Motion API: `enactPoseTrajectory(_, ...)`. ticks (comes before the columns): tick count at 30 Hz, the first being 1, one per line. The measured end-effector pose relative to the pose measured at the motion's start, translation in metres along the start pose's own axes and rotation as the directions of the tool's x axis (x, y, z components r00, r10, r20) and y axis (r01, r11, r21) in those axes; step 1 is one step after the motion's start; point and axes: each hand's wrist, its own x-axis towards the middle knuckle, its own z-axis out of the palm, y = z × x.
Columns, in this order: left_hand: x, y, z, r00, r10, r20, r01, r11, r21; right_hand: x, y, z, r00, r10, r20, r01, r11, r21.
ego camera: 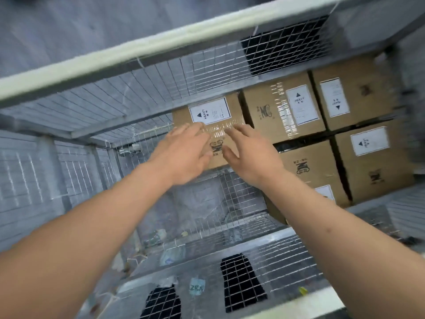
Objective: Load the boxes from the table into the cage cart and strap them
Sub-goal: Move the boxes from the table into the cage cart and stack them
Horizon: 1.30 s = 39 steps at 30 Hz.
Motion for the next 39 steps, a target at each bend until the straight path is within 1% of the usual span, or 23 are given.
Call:
enactPoseTrajectory(5,-0.057,0.020,-0.068,0.997,0.066,-0.046,-0.064,0.996,0.056,-0.061,-0.046,-0.060,0.992,0.047,-0.117,-0.047,0.999,0.008)
enactPoseTrajectory(10,-0.116,0.043,-0.136,0.979,0.176,-0.104,-0.164,0.979,0.117,-0.126,-0.098,-0.119,0.969,0.129,-0.213,-0.129,0.992,0.013)
enactPoseTrajectory(15,-0.182,0.065,-0.200,0.944,0.285,-0.164,-0.255,0.949,0.185,-0.197,-0.148,-0.175,0.932,0.185,-0.312,-0.190,0.982,0.015)
enactPoseTrajectory(19,-0.235,0.085,-0.249,0.900,0.373,-0.228,-0.321,0.918,0.234,-0.261,-0.185,-0.223,0.882,0.215,-0.419,-0.227,0.974,0.021)
enactPoseTrajectory(24,-0.304,0.119,-0.302,0.857,0.441,-0.266,-0.377,0.889,0.260,-0.336,-0.223,-0.276,0.830,0.281,-0.482,-0.318,0.948,0.005)
enactPoseTrajectory(28,-0.355,0.151,-0.332,0.816,0.502,-0.286,-0.421,0.855,0.302,-0.394,-0.245,-0.303,0.791,0.306,-0.529,-0.350,0.937,0.018)
enactPoseTrajectory(32,-0.390,0.184,-0.353,0.778,0.555,-0.294,-0.468,0.825,0.318,-0.451,-0.254,-0.321,0.747,0.332,-0.576,-0.387,0.922,0.030)
enactPoseTrajectory(39,-0.446,0.254,-0.356,0.713,0.626,-0.316,-0.527,0.775,0.347,-0.552,-0.250,-0.334,0.659,0.374,-0.653,-0.419,0.903,0.095)
